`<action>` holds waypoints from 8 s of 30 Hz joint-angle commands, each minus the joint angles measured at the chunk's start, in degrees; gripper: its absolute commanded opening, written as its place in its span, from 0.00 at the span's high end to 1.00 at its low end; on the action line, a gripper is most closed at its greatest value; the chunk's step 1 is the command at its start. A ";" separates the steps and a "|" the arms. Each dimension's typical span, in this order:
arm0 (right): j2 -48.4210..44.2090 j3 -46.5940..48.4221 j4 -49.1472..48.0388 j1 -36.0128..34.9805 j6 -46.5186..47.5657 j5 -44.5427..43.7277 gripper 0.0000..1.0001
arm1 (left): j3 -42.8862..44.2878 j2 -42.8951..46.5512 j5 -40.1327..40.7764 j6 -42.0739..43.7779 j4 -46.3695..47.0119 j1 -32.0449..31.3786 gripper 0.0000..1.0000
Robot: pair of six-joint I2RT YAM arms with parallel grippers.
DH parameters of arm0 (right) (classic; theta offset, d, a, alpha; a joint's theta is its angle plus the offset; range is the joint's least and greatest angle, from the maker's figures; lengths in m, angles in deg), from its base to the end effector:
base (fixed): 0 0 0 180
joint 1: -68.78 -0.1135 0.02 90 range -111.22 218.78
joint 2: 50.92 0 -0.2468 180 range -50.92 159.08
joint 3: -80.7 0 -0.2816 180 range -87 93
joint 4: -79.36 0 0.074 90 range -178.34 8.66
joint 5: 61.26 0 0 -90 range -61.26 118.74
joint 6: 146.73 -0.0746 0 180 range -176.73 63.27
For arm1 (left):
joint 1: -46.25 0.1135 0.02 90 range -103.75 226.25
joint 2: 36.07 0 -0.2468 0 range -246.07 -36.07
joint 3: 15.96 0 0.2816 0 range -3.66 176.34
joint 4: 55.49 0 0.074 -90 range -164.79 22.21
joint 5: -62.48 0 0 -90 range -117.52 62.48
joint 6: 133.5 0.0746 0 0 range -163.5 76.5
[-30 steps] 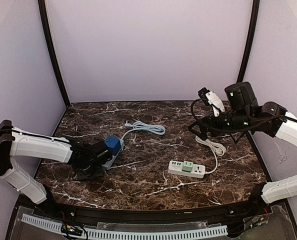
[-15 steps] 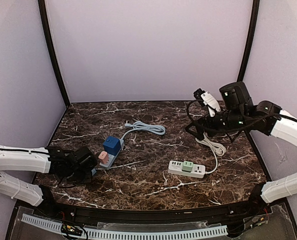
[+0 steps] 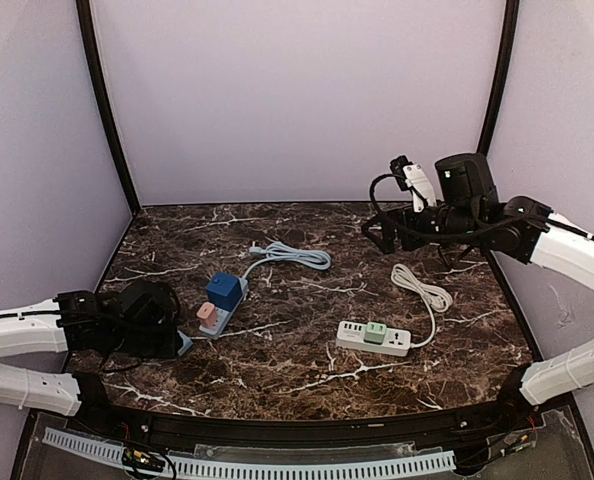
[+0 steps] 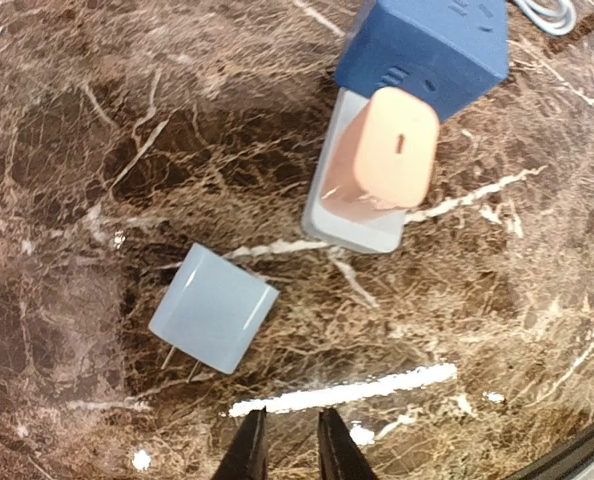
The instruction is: Insert the plug
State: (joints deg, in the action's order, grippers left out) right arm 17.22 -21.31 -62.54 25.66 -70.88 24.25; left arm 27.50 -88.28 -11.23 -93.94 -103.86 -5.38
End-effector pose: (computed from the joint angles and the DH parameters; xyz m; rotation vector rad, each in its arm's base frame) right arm 0.2494 0.2256 0.3205 -0.4788 2.0507 0.5308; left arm 0.1568 -0.1643 0.1434 -0.0810 2.5443 -0.3546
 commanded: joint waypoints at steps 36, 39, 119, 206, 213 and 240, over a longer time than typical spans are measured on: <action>5.14 8.99 16.46 4.84 -10.44 14.55 0.02 | 15.18 -6.50 -2.49 14.99 -17.73 4.33 0.32; 4.67 8.60 16.67 4.89 -9.05 14.22 0.01 | 13.56 -6.80 -4.31 16.46 -14.96 4.95 0.30; 7.77 16.76 24.11 7.58 -22.29 36.23 0.01 | 37.31 -24.55 -23.73 46.18 0.96 2.86 0.84; 8.74 2.25 23.92 10.52 -29.90 52.40 0.57 | 73.99 -58.37 -27.89 47.73 8.40 -14.81 0.92; 8.98 1.72 24.84 10.41 -28.94 52.20 0.67 | 74.79 -59.03 -28.11 47.88 7.91 -14.80 0.92; 10.01 6.54 27.46 11.58 -25.37 45.51 1.00 | 70.49 -56.85 -28.00 47.87 4.69 -15.51 0.01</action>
State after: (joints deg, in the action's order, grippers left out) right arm 26.77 -17.11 -35.30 36.37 -97.50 71.53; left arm 100.74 -148.54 -39.14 -46.29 -97.77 -20.57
